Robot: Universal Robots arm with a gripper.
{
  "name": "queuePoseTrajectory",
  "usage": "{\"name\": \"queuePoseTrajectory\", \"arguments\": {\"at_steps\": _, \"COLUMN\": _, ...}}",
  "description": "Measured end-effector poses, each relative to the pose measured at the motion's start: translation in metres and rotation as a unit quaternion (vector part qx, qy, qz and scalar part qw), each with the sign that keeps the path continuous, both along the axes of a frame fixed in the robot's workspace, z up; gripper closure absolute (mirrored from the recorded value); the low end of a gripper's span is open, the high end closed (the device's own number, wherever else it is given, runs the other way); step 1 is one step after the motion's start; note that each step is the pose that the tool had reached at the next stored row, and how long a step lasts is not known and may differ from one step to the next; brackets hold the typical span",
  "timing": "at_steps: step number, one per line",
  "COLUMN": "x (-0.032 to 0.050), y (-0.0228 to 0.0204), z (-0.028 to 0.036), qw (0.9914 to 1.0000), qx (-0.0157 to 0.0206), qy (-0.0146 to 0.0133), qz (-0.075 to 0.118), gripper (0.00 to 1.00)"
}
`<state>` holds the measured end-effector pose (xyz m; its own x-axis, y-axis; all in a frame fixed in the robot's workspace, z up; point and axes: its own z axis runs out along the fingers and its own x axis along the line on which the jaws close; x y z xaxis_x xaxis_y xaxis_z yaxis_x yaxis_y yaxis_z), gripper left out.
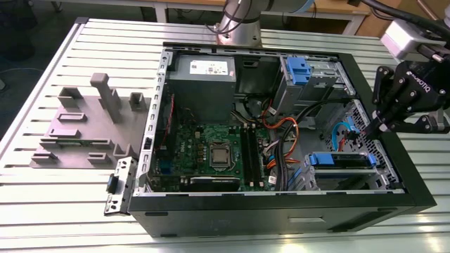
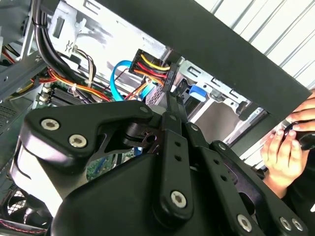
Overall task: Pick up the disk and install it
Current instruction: 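Insert the first disk wire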
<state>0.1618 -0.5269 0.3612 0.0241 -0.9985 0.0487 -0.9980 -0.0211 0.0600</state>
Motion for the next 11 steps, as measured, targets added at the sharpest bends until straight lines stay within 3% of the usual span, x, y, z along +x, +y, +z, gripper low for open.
{"name": "queuePoseTrajectory", "arguments": {"at_steps": 4, "x": 0.0040, "y": 0.0025, "z": 0.0000, "qw": 1.00000, "qx": 0.0000, "qy": 0.0008, "qz": 0.000, "gripper": 0.89}}
{"name": "queuePoseTrajectory", "arguments": {"at_steps": 5, "x": 0.0053, "y": 0.0033, "z": 0.0000, "qw": 1.00000, "qx": 0.0000, "qy": 0.0011, "qz": 0.000, "gripper": 0.83}}
{"name": "queuePoseTrajectory", "arguments": {"at_steps": 7, "x": 0.0078, "y": 0.0044, "z": -0.0001, "qw": 1.00000, "qx": 0.0000, "qy": 0.0017, "qz": 0.000, "gripper": 0.83}}
{"name": "queuePoseTrajectory", "arguments": {"at_steps": 8, "x": 0.0088, "y": 0.0049, "z": -0.0001, "qw": 1.00000, "qx": 0.0000, "qy": 0.0020, "qz": 0.000, "gripper": 0.76}}
{"name": "queuePoseTrajectory", "arguments": {"at_steps": 11, "x": 0.0102, "y": 0.0058, "z": -0.0006, "qw": 1.00000, "qx": 0.0001, "qy": 0.0024, "qz": 0.000, "gripper": 0.75}}
